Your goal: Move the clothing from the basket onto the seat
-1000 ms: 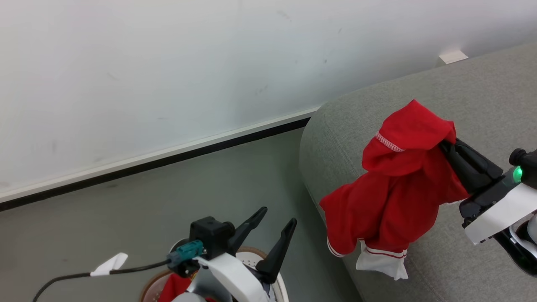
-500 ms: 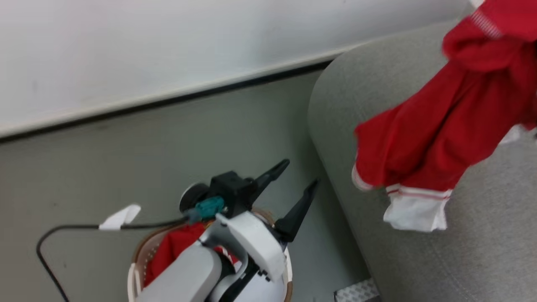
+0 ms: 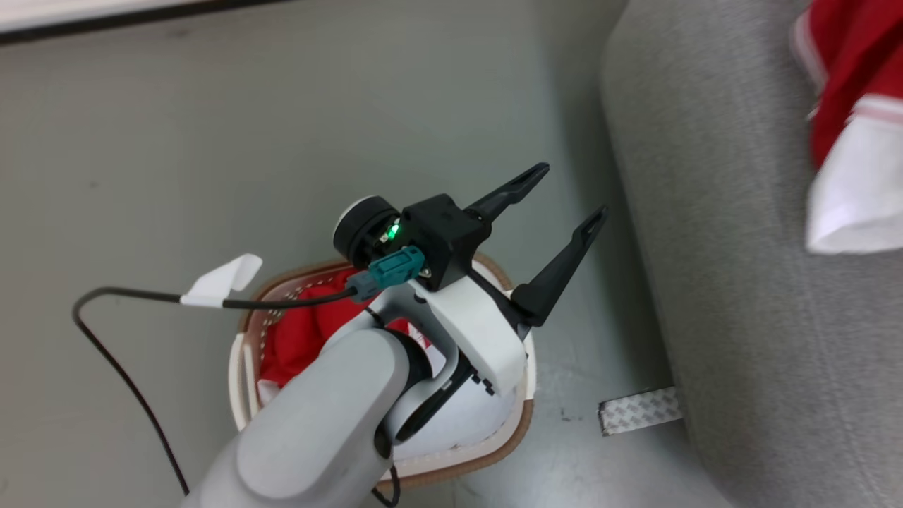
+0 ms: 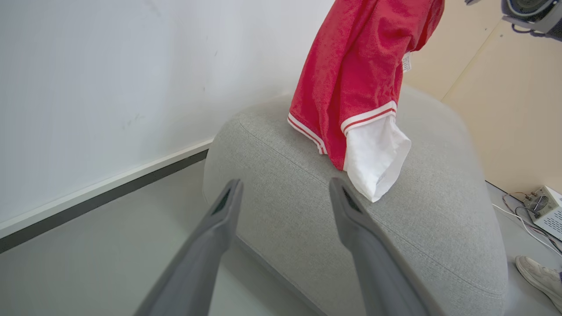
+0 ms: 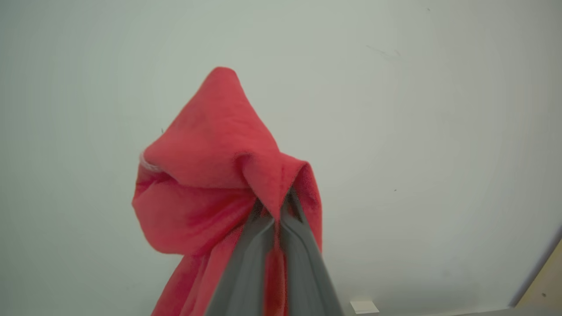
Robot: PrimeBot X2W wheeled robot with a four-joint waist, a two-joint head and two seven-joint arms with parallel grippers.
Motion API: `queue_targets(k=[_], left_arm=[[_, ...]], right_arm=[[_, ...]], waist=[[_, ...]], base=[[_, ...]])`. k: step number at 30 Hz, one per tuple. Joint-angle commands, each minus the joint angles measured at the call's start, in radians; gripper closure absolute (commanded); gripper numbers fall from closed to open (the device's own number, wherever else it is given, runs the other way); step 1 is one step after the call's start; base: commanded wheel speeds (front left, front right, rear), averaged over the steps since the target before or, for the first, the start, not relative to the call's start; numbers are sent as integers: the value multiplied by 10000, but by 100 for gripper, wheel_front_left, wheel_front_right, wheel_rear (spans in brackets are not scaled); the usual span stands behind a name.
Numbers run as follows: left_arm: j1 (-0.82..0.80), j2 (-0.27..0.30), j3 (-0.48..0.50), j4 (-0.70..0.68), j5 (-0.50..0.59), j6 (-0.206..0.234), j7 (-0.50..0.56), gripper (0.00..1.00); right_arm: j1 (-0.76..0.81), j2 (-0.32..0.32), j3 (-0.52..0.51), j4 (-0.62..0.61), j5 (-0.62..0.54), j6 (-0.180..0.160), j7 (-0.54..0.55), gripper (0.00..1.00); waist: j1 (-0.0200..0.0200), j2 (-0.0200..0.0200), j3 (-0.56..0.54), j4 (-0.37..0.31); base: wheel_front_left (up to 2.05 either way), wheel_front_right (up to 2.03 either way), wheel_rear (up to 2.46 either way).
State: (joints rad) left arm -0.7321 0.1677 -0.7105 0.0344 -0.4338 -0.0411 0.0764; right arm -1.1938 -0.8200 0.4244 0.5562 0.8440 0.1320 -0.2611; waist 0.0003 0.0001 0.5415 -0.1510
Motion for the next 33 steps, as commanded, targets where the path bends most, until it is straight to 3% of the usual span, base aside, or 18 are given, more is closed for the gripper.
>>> queue_targets(k=[1,8,16,20,21,22,23,24,33], left_arm=[[-214,-55,19,93,100,-45,-99,0],[-705,-259,-93,132,217,-86,-145,0],[-976,-319,-172,133,311,22,-76,0],[-1050,-245,-181,67,320,47,-2,0],[-1054,-232,-179,60,319,64,-5,0],[-1052,-216,-166,62,311,61,-10,0],[-1038,-200,-159,81,298,82,-20,0],[-1007,-178,-154,108,276,96,-37,0],[-368,111,156,458,-124,202,-499,0]], right_arm=[[-435,-276,-174,272,-72,-25,3,100],[-912,-760,-498,1779,-173,-24,83,100],[81,115,-1271,4178,-1,-25,-45,100],[279,414,-1783,4770,-309,-25,-41,100],[326,510,-1931,4810,-428,-25,-42,97],[382,609,-2102,4886,-542,-25,-42,72],[478,685,-2223,4908,-731,-24,-41,22],[563,788,-2303,4903,-897,-25,-44,0],[1888,1555,-3033,3706,-2404,-25,-33,0]], waist=[[-3,-1,603,526],[-3,-1,1284,944],[-3,-1,1808,1218],[-3,-1,1919,1250],[-3,-1,1914,1240],[-3,-1,1892,1221],[-3,-1,1848,1196],[-3,-1,1781,1164],[-3,-1,511,752]], base=[[0,0,0],[0,0,0],[0,0,0],[0,0,0],[0,0,0],[0,0,0],[0,0,0],[0,0,0],[0,0,0]])
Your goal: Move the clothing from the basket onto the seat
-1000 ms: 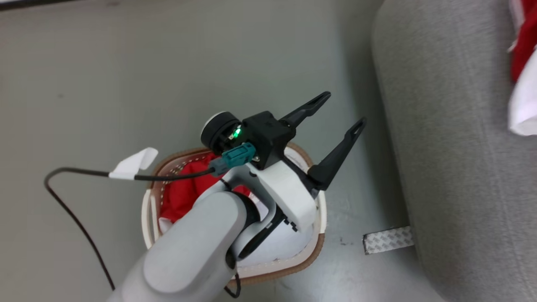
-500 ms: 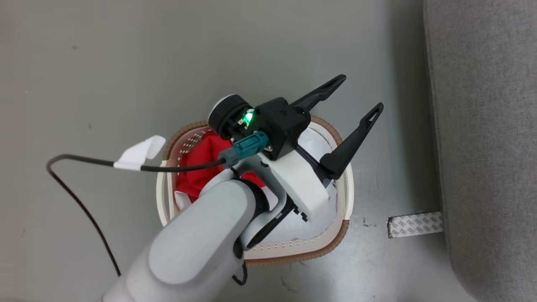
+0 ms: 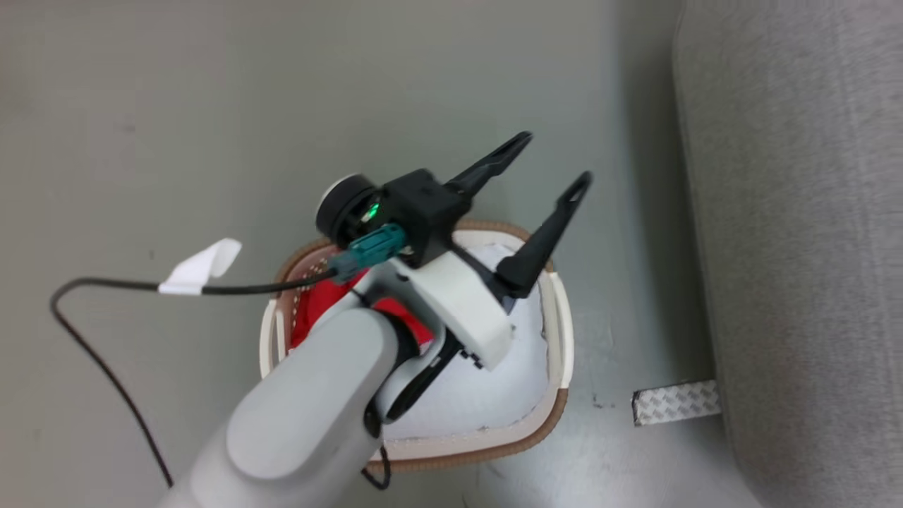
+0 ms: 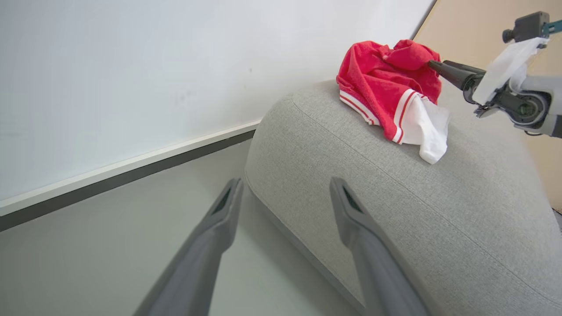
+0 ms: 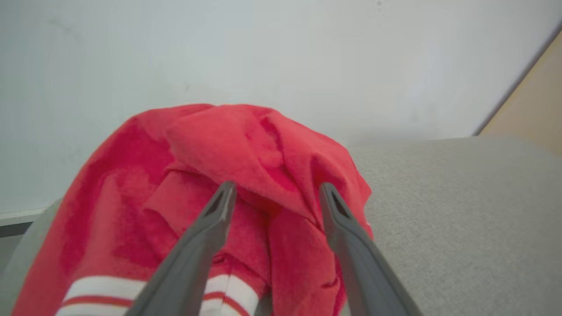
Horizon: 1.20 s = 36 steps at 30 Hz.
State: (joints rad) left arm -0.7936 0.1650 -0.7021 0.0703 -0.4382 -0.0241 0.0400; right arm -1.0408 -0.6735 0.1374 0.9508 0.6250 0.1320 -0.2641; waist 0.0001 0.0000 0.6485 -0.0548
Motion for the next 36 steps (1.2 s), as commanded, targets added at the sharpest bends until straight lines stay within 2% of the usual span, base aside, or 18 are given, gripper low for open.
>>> queue_targets(k=[1,7,10,17,27,36], left_arm=[[374,196,111,131,-154,72,-200,0],[1212,563,457,449,-481,343,-604,0],[1513,609,549,607,-567,420,-806,0],[2382,649,733,1154,-766,742,-1335,0],[3684,858,931,1948,-1022,1124,-2169,0],[4827,1013,1322,2923,-977,1485,-2909,0]], right_arm=[[599,217,-302,-468,-398,-25,-2,0],[2200,774,-800,-2334,-1777,-25,-1,0],[2682,1054,-857,-2942,-2056,-25,0,0],[4315,1827,-843,-4443,-2599,-25,0,0],[6587,3317,-1430,-5749,-3101,-25,-1,0],[8574,4675,-1573,-6093,-3497,-25,-1,0]], waist=[[-1,0,-762,-260],[-1,0,-2080,-430],[-1,0,-2540,-385],[-1,0,-3888,246],[-1,0,-5286,1126],[-1,0,-6171,1344]], base=[[0,0,0],[0,0,0],[0,0,0],[0,0,0],[0,0,0],[0,0,0]])
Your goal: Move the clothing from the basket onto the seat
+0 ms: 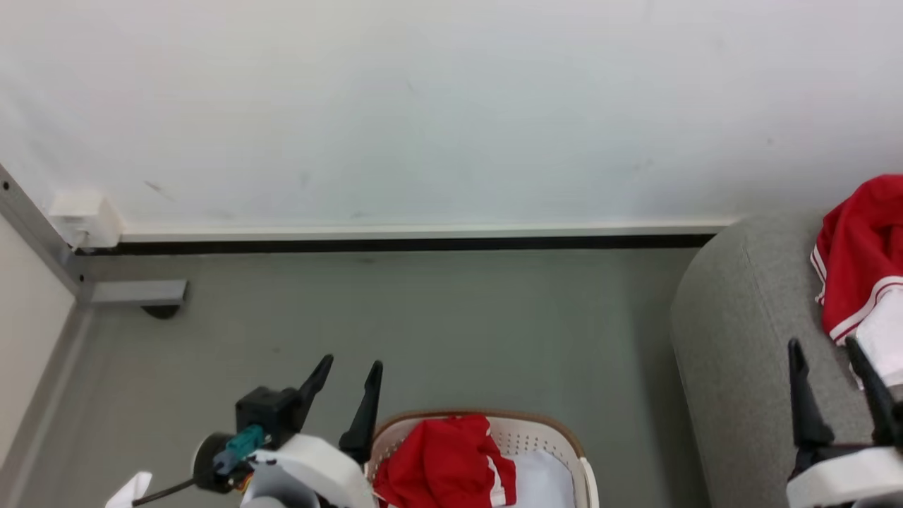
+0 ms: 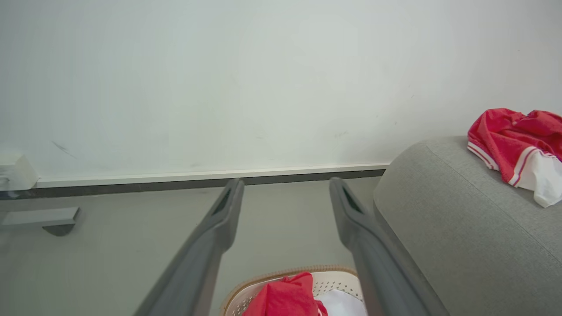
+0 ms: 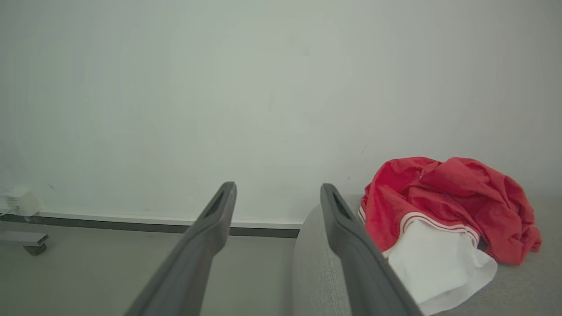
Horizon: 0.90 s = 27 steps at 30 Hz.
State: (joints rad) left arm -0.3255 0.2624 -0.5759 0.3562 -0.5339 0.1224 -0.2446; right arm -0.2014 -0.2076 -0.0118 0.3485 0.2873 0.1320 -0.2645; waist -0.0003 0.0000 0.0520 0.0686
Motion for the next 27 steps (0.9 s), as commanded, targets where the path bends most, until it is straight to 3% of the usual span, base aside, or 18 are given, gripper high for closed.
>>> queue_targets(k=[1,13,27], left_arm=[[240,28,122,162,0,56,-112,0],[1474,-295,1773,130,747,48,-198,0],[2658,-1169,3740,-172,2004,-588,-201,0]], right_arm=[[401,143,-77,-77,-225,-25,4,0],[1726,1307,-27,-111,-1284,-25,3,0],[1699,1511,176,36,-1345,-25,4,0]], waist=[[3,0,-273,131],[3,0,-754,-5],[3,0,-921,-209]], base=[[0,0,0],[0,0,0],[0,0,0]])
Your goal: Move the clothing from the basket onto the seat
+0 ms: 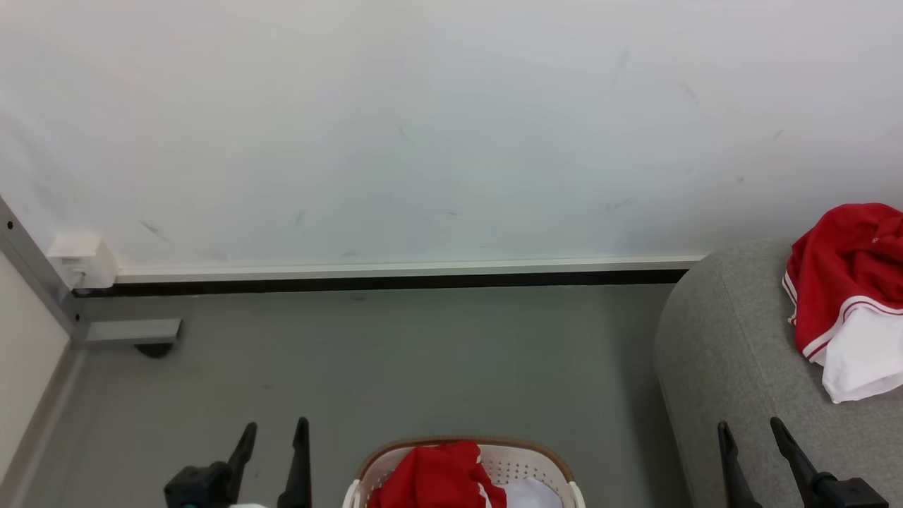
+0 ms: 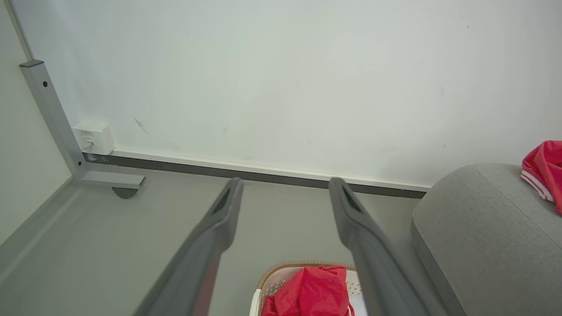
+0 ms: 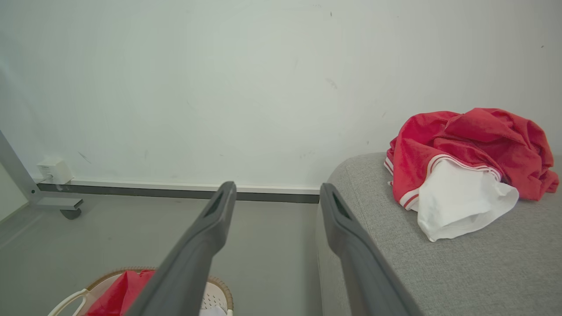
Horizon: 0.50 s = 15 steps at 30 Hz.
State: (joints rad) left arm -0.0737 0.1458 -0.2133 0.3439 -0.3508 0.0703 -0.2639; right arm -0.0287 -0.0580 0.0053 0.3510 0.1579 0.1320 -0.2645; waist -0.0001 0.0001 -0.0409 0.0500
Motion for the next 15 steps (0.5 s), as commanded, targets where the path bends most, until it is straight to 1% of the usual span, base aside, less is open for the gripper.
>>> queue_targets(k=[1,5,15], left_arm=[[201,-54,222,-83,212,-113,-7,0],[374,-224,598,-154,535,-327,-8,0],[670,-510,1282,-338,1098,-691,-8,0]], right_arm=[[-38,21,14,8,-49,-25,3,0],[-2,32,17,-16,-49,-25,3,0],[79,49,-10,-40,4,-26,3,0]], waist=[[1,-1,15,-40],[1,-1,47,-110],[1,-1,79,-250]], base=[[0,0,0],[0,0,0],[0,0,0]])
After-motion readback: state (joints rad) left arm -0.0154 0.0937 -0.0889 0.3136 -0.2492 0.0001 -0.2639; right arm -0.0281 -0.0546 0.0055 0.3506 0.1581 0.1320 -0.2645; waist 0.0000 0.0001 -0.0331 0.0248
